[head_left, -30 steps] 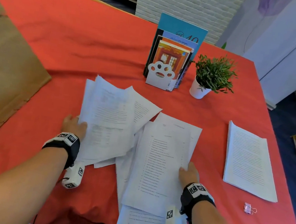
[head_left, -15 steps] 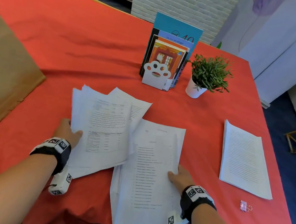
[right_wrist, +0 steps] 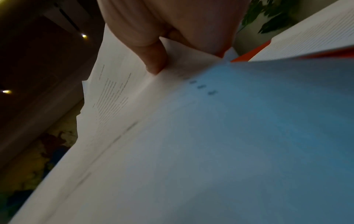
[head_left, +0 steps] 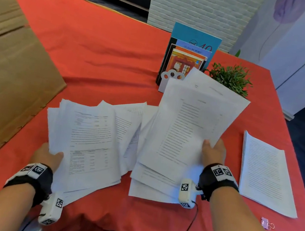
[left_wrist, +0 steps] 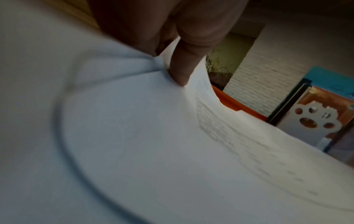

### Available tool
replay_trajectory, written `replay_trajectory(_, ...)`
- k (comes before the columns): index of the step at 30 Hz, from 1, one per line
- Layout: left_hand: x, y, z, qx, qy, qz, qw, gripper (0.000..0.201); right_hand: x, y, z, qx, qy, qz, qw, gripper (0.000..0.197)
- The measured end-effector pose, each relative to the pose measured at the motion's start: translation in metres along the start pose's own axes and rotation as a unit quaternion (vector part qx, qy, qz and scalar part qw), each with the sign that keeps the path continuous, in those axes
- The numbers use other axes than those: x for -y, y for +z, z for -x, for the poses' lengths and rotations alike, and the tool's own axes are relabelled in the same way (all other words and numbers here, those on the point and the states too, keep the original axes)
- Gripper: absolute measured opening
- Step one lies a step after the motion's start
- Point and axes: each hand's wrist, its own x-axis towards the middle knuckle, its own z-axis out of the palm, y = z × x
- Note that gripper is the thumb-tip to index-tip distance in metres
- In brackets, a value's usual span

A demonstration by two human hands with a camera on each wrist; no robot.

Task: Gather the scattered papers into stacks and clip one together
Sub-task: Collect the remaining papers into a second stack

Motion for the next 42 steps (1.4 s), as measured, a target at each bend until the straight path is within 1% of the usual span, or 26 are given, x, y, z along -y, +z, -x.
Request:
replay_trajectory(2, -0.007, 0.000, 0.008, 0.012, 0.014, 0.026, 0.999, 0.038, 0.003, 0.018, 0.006, 0.043, 0.001, -0.007, 0.999, 0.035)
replay_trajectory(5, -0.017, 0.013, 0.023, 0.043, 0.038, 0.085, 0.995, 0.034, -0.003, 0.049, 0.023, 0.118, 0.023, -0.009, 0.993, 0.034)
replay_trajectory(8, -0.022, 0.027, 0.028, 0.090, 0.037, 0.142, 0.985, 0.035, -0.015, 0.073, 0.036, 0.176, 0.048, -0.007, 0.983, 0.033)
replay_trajectory(10, -0.023, 0.035, 0.032, 0.131, 0.036, 0.160, 0.978, 0.037, -0.032, 0.084, 0.031, 0.199, 0.070, -0.012, 0.978, 0.034)
replay_trajectory(12, -0.023, 0.043, 0.036, 0.154, 0.052, 0.174, 0.971, 0.038, -0.068, 0.096, 0.013, 0.215, 0.088, -0.027, 0.972, 0.032)
replay_trajectory(14, -0.026, 0.051, 0.041, 0.173, 0.070, 0.141, 0.972, 0.042, -0.084, 0.099, 0.004, 0.227, 0.107, -0.019, 0.968, 0.028)
replay_trajectory(17, -0.033, 0.067, 0.047, 0.217, 0.060, 0.043, 0.973, 0.048, -0.068, 0.091, 0.016, 0.243, 0.102, 0.027, 0.964, 0.035)
replay_trajectory(18, -0.036, 0.072, 0.049, 0.231, 0.052, 0.010, 0.972, 0.049, -0.058, 0.088, 0.023, 0.254, 0.088, 0.052, 0.962, 0.035)
replay_trajectory(20, -0.041, 0.076, 0.050, 0.245, 0.057, -0.049, 0.967, 0.048, -0.047, 0.085, 0.028, 0.246, 0.053, 0.159, 0.955, 0.035)
replay_trajectory(21, -0.045, 0.077, 0.049, 0.239, 0.068, -0.080, 0.965, 0.047, -0.046, 0.084, 0.029, 0.236, 0.046, 0.222, 0.945, 0.037)
replay_trajectory(22, -0.050, 0.077, 0.045, 0.218, 0.072, -0.104, 0.968, 0.047, -0.046, 0.083, 0.029, 0.228, 0.041, 0.255, 0.939, 0.039)
replay_trajectory(23, -0.055, 0.078, 0.040, 0.186, 0.076, -0.113, 0.973, 0.048, -0.049, 0.084, 0.027, 0.232, 0.039, 0.259, 0.937, 0.041)
replay_trajectory(25, -0.067, 0.078, 0.034, 0.159, 0.050, -0.050, 0.985, 0.051, -0.049, 0.085, 0.024, 0.244, 0.030, 0.222, 0.944, 0.040)
replay_trajectory(27, -0.074, 0.081, 0.029, 0.175, 0.044, 0.050, 0.982, 0.051, -0.043, 0.086, 0.024, 0.259, 0.032, 0.172, 0.950, 0.031)
replay_trajectory(28, -0.076, 0.082, 0.030, 0.189, 0.047, 0.094, 0.976, 0.052, -0.037, 0.085, 0.028, 0.278, 0.036, 0.158, 0.947, 0.030)
replay_trajectory(29, -0.077, 0.082, 0.032, 0.198, 0.062, 0.115, 0.971, 0.056, -0.034, 0.085, 0.031, 0.296, 0.045, 0.150, 0.942, 0.032)
replay_trajectory(31, -0.076, 0.083, 0.034, 0.207, 0.084, 0.097, 0.970, 0.070, -0.032, 0.088, 0.037, 0.322, 0.053, 0.136, 0.935, 0.037)
replay_trajectory(32, -0.074, 0.085, 0.034, 0.217, 0.092, 0.078, 0.969, 0.075, -0.034, 0.091, 0.039, 0.329, 0.053, 0.126, 0.934, 0.039)
replay_trajectory(33, -0.073, 0.086, 0.036, 0.231, 0.106, 0.072, 0.964, 0.076, -0.035, 0.093, 0.041, 0.332, 0.061, 0.124, 0.933, 0.041)
replay_trajectory(34, -0.072, 0.087, 0.037, 0.242, 0.112, 0.078, 0.961, 0.072, -0.036, 0.093, 0.043, 0.330, 0.069, 0.109, 0.935, 0.044)
replay_trajectory(35, -0.071, 0.086, 0.038, 0.249, 0.112, 0.093, 0.957, 0.065, -0.038, 0.093, 0.043, 0.319, 0.077, 0.091, 0.940, 0.051)
replay_trajectory(38, -0.067, 0.077, 0.045, 0.254, 0.090, 0.145, 0.952, 0.042, -0.049, 0.088, 0.040, 0.273, 0.092, -0.023, 0.957, 0.086)
replay_trajectory(39, -0.068, 0.072, 0.048, 0.264, 0.088, 0.160, 0.947, 0.035, -0.050, 0.085, 0.039, 0.261, 0.111, -0.055, 0.958, 0.090)
replay_trajectory(40, -0.069, 0.067, 0.050, 0.273, 0.088, 0.176, 0.942, 0.033, -0.049, 0.084, 0.037, 0.251, 0.129, -0.087, 0.955, 0.085)
replay_trajectory(41, -0.073, 0.061, 0.054, 0.281, 0.095, 0.187, 0.936, 0.035, -0.042, 0.080, 0.036, 0.256, 0.132, -0.119, 0.950, 0.072)
replay_trajectory(42, -0.077, 0.056, 0.056, 0.282, 0.103, 0.196, 0.934, 0.037, -0.034, 0.077, 0.036, 0.270, 0.116, -0.145, 0.945, 0.057)
